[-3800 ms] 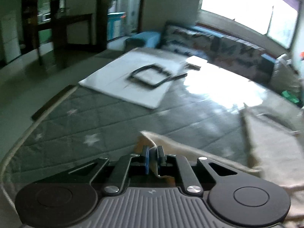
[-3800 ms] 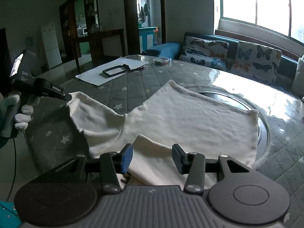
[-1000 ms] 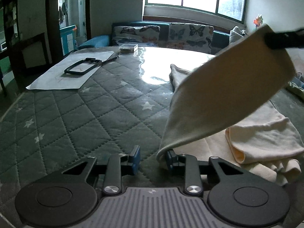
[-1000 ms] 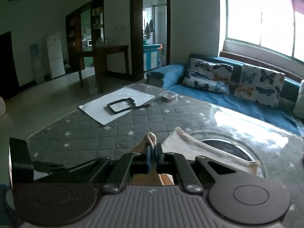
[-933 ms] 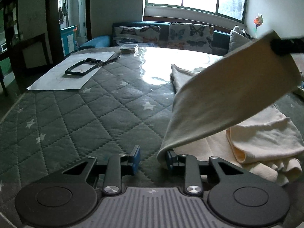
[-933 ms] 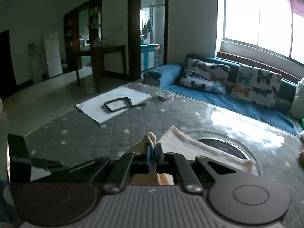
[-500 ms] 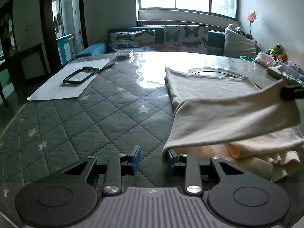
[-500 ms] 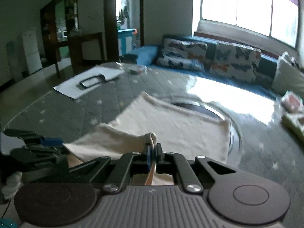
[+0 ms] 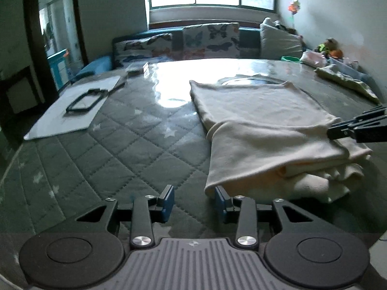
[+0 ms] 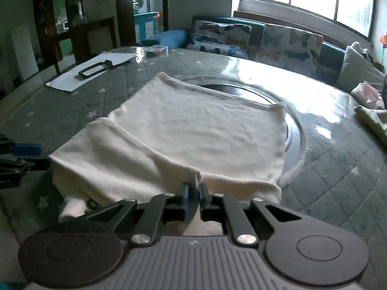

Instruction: Fold clothes

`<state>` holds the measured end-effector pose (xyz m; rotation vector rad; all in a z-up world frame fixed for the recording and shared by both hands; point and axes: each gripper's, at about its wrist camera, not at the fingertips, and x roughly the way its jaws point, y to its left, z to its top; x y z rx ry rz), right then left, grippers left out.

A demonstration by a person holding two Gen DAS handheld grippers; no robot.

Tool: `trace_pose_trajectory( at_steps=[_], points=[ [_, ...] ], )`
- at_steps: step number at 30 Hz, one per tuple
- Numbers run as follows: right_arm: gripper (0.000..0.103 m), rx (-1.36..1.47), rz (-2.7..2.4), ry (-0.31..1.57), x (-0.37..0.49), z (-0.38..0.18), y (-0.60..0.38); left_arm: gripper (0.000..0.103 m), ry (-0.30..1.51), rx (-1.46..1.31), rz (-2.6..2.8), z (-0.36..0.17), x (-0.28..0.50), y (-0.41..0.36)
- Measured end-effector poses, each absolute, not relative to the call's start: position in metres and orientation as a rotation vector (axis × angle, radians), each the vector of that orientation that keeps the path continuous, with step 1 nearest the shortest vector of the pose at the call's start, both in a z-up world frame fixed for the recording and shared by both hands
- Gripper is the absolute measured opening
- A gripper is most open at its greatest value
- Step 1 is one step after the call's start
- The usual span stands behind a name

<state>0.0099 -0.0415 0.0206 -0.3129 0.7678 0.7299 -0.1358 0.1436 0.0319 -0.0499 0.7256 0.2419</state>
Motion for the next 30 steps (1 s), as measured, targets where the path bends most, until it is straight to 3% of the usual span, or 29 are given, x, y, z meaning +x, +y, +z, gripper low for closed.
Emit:
trace_pose_trajectory(
  at_steps=[7, 14, 30],
  points=[
    [0.01, -0.269, 0.746, 0.716, 0.01, 0.035, -0.049, 0.039, 0.646, -0.1, 0.175, 0.062, -0.115, 0.147],
    [0.01, -0.25, 0.808, 0.725, 0.017, 0.023, -0.029, 0.03, 0.662, -0.114, 0.119, 0.046, -0.06, 0.135],
    [0.01, -0.243, 0.837, 0.743, 0.022, 0.008, -0.034, 0.028, 0.71, -0.069, 0.129, 0.021, -0.033, 0.135]
  ],
)
